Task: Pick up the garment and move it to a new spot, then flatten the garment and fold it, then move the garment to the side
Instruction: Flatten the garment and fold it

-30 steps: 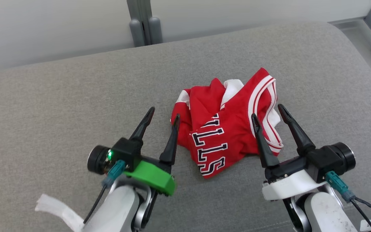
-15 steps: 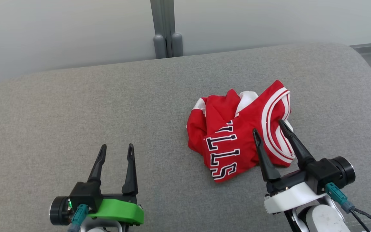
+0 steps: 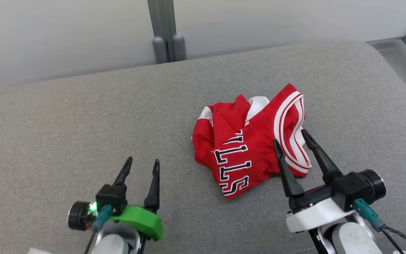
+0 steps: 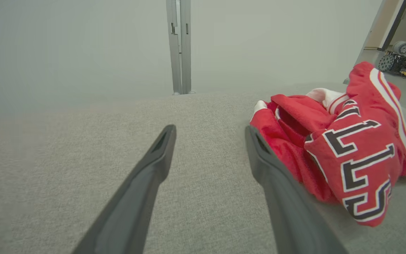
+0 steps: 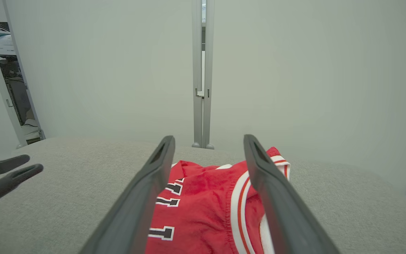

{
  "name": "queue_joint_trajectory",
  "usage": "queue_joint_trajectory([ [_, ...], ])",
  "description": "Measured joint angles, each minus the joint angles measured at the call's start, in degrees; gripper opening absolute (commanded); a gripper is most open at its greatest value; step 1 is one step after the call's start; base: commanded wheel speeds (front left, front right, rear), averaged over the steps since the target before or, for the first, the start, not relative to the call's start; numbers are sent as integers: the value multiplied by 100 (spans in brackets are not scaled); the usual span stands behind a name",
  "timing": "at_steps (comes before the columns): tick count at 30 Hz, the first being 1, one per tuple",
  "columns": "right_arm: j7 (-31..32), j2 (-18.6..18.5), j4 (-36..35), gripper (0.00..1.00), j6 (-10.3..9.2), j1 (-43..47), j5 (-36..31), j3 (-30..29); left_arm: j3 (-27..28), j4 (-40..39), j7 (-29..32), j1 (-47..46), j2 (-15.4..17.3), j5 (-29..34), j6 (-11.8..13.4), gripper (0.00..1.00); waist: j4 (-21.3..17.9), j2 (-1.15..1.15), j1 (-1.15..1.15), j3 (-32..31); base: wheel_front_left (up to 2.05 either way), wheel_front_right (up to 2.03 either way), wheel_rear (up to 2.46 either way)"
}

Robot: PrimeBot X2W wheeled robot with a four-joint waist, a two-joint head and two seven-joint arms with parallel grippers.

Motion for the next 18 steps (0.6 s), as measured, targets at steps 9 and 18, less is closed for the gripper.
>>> queue_joint_trajectory([
  [9, 0, -48, -89, 100, 0, -347, 1, 21, -787, 1728, 515, -1899, -20, -477, -610, 100, -193, 0, 0, 540, 0, 0, 0],
  [18, 0, -38, -143, 100, 0, -677, 9, 77, -1689, 2702, 695, -3014, -32, -931, -689, 100, -442, 0, 0, 1161, 0, 0, 0],
])
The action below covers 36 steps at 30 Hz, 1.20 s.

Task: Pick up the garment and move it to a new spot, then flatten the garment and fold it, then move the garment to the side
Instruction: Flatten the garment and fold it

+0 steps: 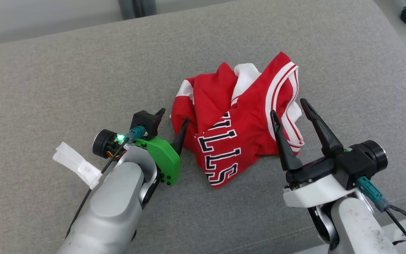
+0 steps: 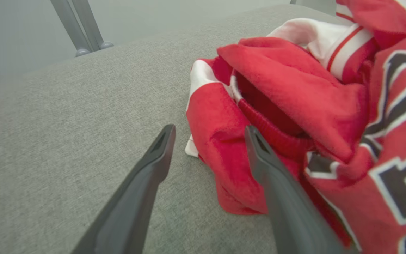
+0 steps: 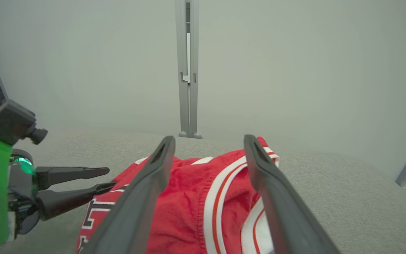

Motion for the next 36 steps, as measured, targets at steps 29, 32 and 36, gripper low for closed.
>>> queue_joint_trajectory([
  [29, 1, -70, 93, 100, 0, 413, -11, -69, 292, -2173, -683, -499, 954, -1588, 110, 0, 420, 0, 0, -497, 0, 0, 0],
  [32, 0, -75, 88, 100, 0, 512, -21, -77, 595, -2426, -677, -520, 1412, -1541, 301, 0, 616, 0, 0, -631, 0, 0, 0],
  [36, 0, -140, 44, 100, 0, 531, -40, -104, 948, -2743, -593, -543, 2001, -1499, 566, 0, 863, 0, 0, -712, 0, 0, 0],
])
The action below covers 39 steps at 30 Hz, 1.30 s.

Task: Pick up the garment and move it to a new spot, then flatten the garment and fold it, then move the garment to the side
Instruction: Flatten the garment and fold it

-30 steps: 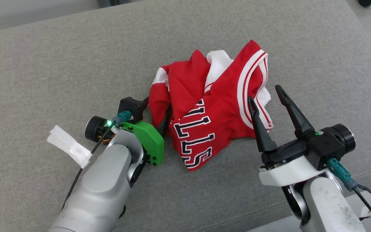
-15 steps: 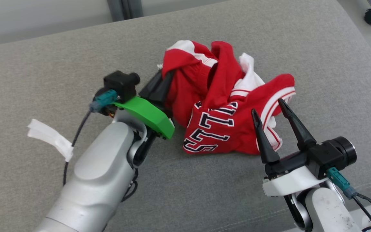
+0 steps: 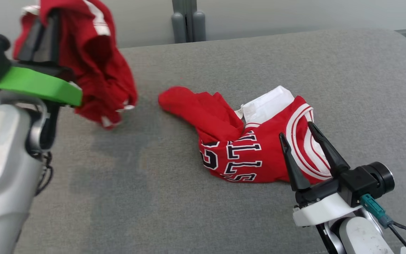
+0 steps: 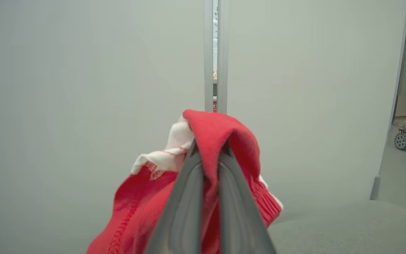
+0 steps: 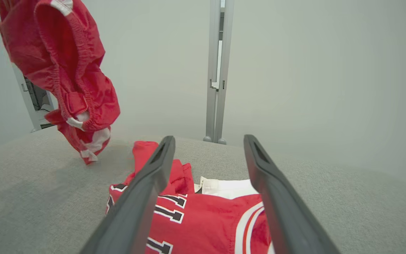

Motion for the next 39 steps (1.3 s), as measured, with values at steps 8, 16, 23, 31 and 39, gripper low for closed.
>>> queue_joint_trajectory([
  [8, 1, -135, -47, 100, 0, 13, -25, -65, 573, -296, 179, -10, 983, 98, 376, 0, 514, 0, 0, 74, 0, 0, 0],
  [16, 0, -185, -42, 100, 0, -71, -26, -14, 917, 123, 92, 392, 1276, 76, 702, 0, 912, 0, 0, 275, 0, 0, 0],
  [23, 0, -253, -53, 100, 0, -172, -25, 1, 1002, 996, 48, 810, 804, -386, 588, 0, 1084, 0, 0, 469, 0, 0, 0],
  [31, 0, -307, -10, 100, 0, -302, -15, 88, 938, 2353, 185, 859, 260, -764, 441, 100, 1002, 0, 0, 613, 0, 0, 0],
  [39, 1, -51, 137, 100, 0, -216, -4, 77, 1269, 1180, -92, 1428, 55, 27, 604, 100, 673, 0, 0, 319, 0, 0, 0],
])
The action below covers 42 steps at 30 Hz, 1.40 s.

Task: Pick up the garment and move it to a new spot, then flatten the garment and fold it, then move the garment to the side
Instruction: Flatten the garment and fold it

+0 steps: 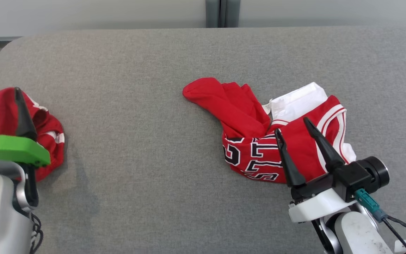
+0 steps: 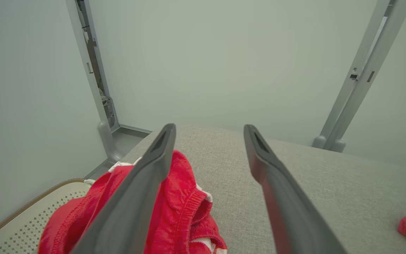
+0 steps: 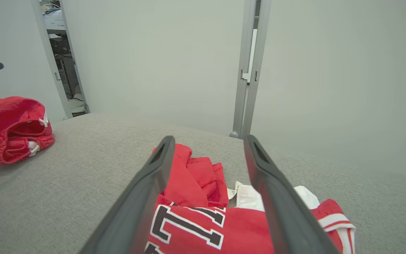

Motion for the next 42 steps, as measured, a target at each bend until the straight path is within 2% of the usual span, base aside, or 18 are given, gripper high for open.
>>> queue_joint_trajectory([
  [4, 0, 111, 75, 100, 0, 68, 2, 62, 213, -1112, 0, 886, -338, 557, 124, 100, -209, 0, 0, -216, 0, 0, 0],
  [8, -1, 187, 131, 100, 0, 127, 25, 82, 307, -2001, -8, 1617, -684, 1044, 119, 100, -451, 0, 0, -411, 0, 0, 0],
  [13, 0, 207, 247, 100, 0, 224, 25, 25, 389, -2735, -9, 2441, -1259, 1599, -129, 100, -784, 0, 0, -645, 0, 0, 0],
  [18, 0, 216, 354, 100, 0, 346, 98, -27, 613, -3179, -9, 3083, -1688, 2260, -358, 100, -1080, 0, 0, -845, 0, 0, 0],
  [21, 0, 210, 426, 100, 0, 462, 149, -36, 738, -3299, -9, 3465, -1870, 2457, -458, 100, -1237, 0, 0, -960, 0, 0, 0],
  [28, 0, 192, 481, 100, 0, 763, 298, -111, 756, -3344, -8, 3939, -2017, 2934, -552, 100, -1431, 0, 0, -1243, 0, 0, 0],
  [33, 0, 197, 444, 100, 0, 937, 305, -187, 755, -3276, -9, 4049, -2033, 2922, -385, 100, -1385, 0, 0, -1336, 0, 0, 0],
  [42, 0, 230, 467, 100, 0, 961, 304, -177, 619, -3193, -9, 4062, -2038, 2836, -259, 100, -1251, 0, 0, -1308, 0, 0, 0],
])
